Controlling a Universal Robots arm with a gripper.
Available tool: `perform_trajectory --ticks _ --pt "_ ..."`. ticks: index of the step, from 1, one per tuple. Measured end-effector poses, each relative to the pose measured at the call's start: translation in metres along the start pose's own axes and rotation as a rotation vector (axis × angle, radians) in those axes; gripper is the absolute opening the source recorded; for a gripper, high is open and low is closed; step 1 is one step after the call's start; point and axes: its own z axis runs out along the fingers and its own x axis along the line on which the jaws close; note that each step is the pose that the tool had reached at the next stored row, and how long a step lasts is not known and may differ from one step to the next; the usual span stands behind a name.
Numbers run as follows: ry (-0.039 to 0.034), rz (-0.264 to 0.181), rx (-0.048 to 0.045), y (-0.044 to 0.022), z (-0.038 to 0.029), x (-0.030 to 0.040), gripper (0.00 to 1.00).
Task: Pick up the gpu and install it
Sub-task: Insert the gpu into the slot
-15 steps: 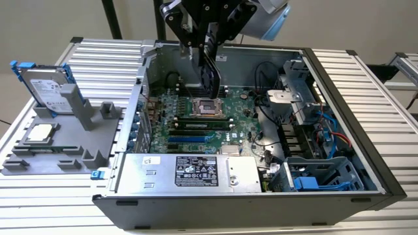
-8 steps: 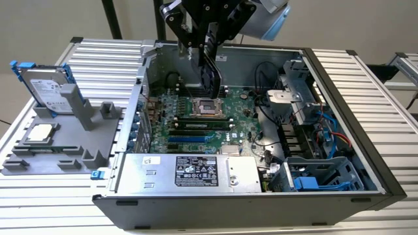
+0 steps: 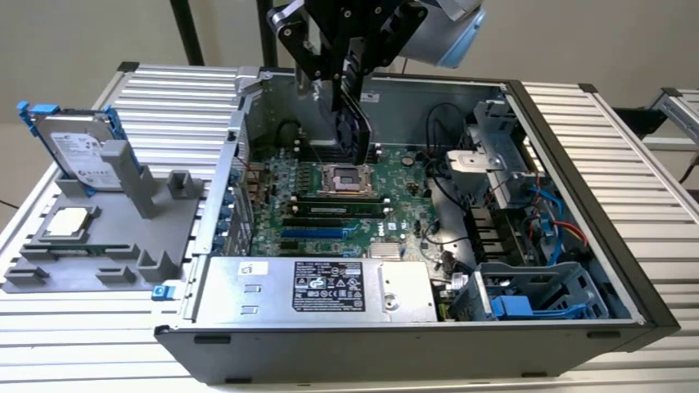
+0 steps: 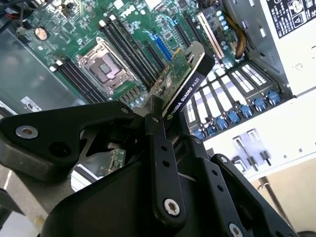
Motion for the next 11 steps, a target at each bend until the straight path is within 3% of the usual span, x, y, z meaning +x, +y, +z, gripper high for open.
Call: perform_trajectory --ticks 11 --pt "0.0033 -0.037 -0.0006 0.0000 0.0000 0.0000 0.00"
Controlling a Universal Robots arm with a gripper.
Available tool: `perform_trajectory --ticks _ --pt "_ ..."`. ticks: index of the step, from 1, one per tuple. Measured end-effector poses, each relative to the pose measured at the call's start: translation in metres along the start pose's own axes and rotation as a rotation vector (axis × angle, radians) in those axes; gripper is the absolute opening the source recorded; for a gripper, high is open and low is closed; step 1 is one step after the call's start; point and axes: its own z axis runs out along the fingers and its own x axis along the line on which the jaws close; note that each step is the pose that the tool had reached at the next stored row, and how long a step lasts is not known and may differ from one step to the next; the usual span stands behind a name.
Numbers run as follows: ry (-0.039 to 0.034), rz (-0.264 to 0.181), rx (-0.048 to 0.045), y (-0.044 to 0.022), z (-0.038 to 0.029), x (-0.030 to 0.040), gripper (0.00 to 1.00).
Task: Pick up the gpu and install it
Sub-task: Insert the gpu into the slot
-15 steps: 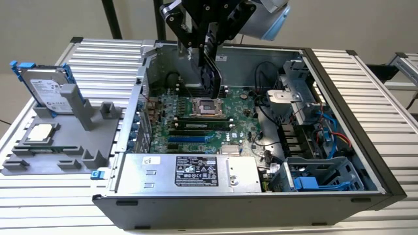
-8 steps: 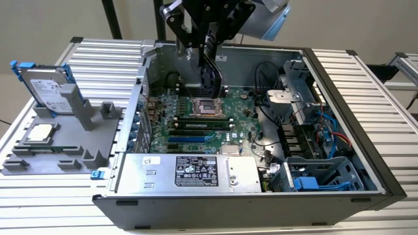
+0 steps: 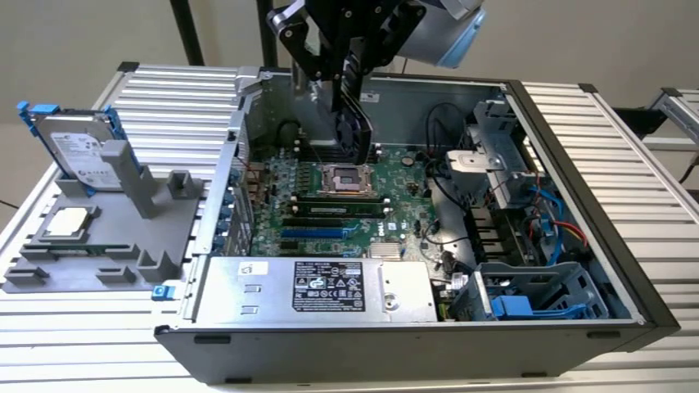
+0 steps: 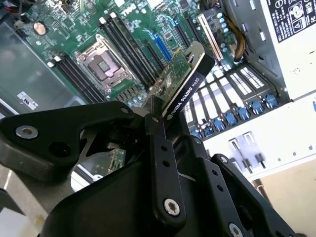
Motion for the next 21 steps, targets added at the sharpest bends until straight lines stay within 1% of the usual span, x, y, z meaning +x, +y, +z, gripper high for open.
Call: perform_trajectory --ticks 21 --pt "0.0057 -0.064 -0.0009 0.0004 0.0000 -0.0002 0.00"
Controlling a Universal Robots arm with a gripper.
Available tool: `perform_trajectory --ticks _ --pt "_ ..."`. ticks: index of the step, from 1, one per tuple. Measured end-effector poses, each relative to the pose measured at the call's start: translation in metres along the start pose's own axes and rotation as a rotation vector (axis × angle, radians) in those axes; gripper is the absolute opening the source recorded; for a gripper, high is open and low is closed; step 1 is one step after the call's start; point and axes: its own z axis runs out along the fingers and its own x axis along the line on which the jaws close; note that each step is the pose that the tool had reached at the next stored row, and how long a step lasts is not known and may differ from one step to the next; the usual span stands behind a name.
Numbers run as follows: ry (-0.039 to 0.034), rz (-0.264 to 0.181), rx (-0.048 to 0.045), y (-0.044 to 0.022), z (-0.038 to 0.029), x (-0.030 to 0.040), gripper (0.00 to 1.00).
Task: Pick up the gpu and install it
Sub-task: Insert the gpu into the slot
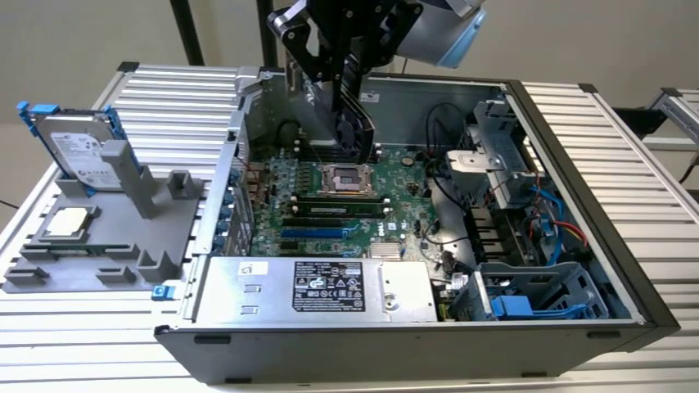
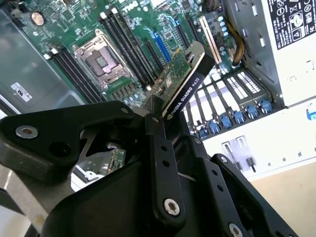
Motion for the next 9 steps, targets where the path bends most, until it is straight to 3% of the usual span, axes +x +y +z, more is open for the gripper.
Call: perform_trajectory --ticks 9 --pt "0.0020 -0.024 -0.0004 0.0002 0.0001 -0.0001 0.00"
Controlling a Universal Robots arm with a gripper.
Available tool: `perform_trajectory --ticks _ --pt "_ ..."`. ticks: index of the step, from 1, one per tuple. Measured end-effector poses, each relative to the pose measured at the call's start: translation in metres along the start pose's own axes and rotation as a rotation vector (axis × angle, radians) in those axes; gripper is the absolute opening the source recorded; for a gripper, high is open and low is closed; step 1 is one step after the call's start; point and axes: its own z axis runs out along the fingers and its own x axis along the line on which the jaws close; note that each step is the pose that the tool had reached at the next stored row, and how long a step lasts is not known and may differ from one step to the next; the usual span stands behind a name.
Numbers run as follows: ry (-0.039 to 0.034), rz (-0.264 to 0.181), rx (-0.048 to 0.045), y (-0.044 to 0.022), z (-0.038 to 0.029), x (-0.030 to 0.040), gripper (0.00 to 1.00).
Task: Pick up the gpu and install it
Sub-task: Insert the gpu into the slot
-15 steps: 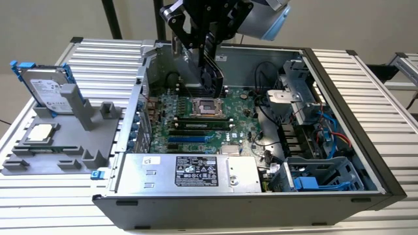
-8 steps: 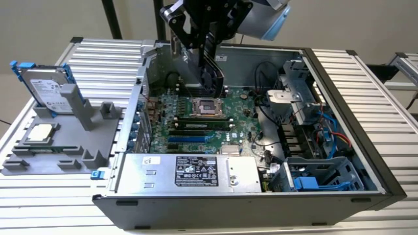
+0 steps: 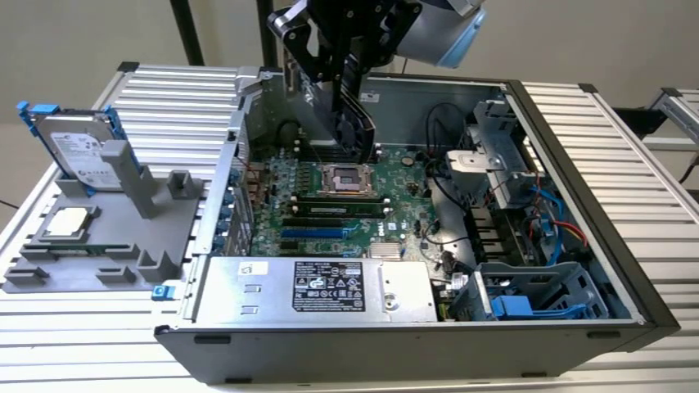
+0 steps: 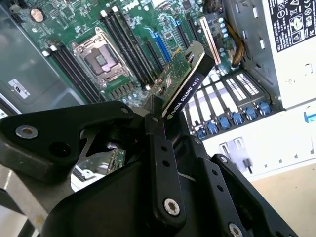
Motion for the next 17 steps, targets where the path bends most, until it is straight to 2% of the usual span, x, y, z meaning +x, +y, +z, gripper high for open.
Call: perform_trajectory --ticks 17 --pt "0.0041 -0.046 -0.0007 0.0002 0.0000 -0.0002 0.00"
